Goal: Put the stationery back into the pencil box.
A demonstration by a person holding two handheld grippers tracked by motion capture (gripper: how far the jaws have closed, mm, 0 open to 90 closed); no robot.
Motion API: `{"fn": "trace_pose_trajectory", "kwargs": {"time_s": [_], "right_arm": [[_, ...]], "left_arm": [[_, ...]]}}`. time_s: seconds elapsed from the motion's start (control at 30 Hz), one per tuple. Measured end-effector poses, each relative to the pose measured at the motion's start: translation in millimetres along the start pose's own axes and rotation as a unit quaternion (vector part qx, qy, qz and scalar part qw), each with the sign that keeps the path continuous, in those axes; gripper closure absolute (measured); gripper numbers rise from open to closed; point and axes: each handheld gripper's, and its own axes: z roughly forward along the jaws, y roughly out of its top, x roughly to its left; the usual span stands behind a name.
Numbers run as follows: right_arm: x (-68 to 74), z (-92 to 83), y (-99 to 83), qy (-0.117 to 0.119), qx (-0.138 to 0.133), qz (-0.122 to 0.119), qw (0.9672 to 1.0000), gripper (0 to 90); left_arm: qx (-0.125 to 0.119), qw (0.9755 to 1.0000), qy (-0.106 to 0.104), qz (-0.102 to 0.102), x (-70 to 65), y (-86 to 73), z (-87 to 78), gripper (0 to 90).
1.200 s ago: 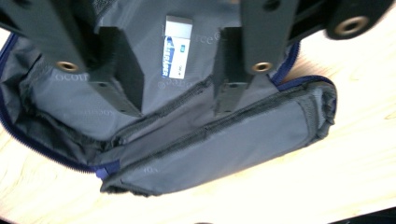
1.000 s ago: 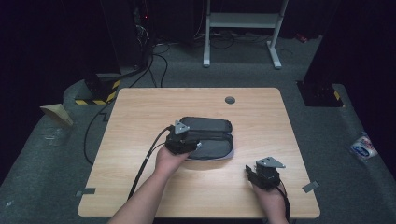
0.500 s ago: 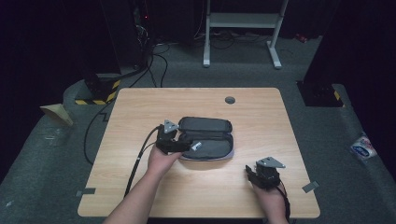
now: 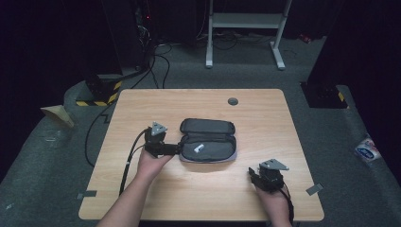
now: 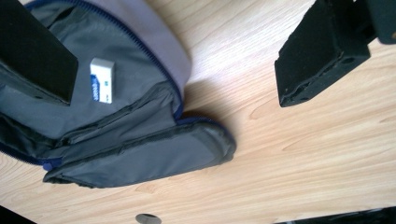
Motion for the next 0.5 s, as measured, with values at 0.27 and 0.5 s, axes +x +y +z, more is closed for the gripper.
{"fn": "trace_pose_trajectory", "kwargs": {"time_s": [0.27, 0.5], "right_arm": [[0.0, 0.0, 0.0, 0.000, 0.000, 0.000, 1.0000, 50.7], [0.0, 0.0, 0.0, 0.000, 0.000, 0.000, 1.0000, 50.7]], "left_arm": [[0.004, 0.9999, 0.002, -0.012, 19.0, -17.0, -11.6, 0.0], [0.044, 0.9989, 0.018, -0.005, 42.7, -50.9, -21.3, 0.0]]}}
